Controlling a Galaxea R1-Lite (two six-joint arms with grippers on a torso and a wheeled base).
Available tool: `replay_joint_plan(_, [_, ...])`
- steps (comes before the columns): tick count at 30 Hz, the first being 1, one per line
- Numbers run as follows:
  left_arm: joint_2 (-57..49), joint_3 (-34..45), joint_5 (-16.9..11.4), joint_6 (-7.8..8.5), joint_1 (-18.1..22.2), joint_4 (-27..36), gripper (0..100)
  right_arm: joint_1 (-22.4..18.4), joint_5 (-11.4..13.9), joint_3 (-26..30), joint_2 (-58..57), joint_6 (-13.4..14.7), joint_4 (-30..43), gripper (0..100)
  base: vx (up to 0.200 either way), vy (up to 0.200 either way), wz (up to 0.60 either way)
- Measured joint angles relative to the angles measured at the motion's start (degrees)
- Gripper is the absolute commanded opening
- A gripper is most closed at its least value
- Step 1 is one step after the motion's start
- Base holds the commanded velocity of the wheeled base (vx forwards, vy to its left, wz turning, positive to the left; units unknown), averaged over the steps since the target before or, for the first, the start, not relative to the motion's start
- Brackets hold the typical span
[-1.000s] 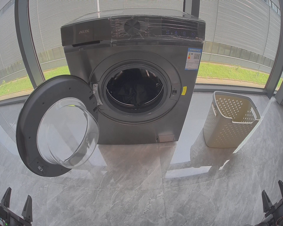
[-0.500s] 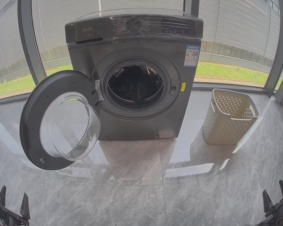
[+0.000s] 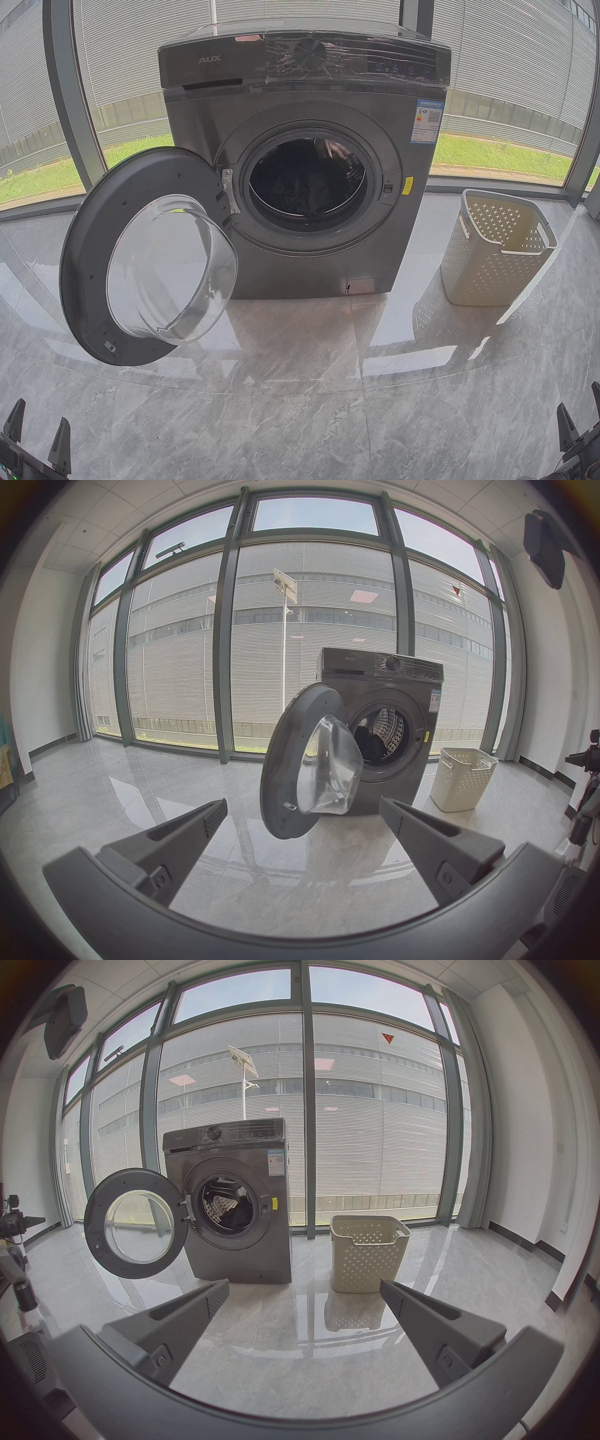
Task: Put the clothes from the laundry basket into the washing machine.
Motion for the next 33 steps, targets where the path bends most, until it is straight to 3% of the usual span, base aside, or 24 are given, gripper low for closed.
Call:
replay_joint_plan(10, [0.01,0.0,-0.02,0.02,0.02,0.09,100,0.0,0.0,0.0,0.01,0.0,0.06,100,0.0,0.2,0.0])
replay_joint_plan(23, [0.04,-0.06,-0.06,-0.33,0.0,-0.38,100,-0.05,0.0,0.0,0.04,0.0,-0.02,100,0.0,0.0,0.0])
replay_joint_plan(28, [1.08,-6.21,-2.22,-0.27,-0.02,1.62,100,0.0,0.0,0.0,0.04,-0.02,0.02,100,0.0,0.0,0.0])
replay_joint_plan(33, [7.53,-13.35,-6.8,0.3,-0.12,2.05,100,0.0,0.0,0.0,0.06,0.0,0.02,100,0.0,0.0,0.0])
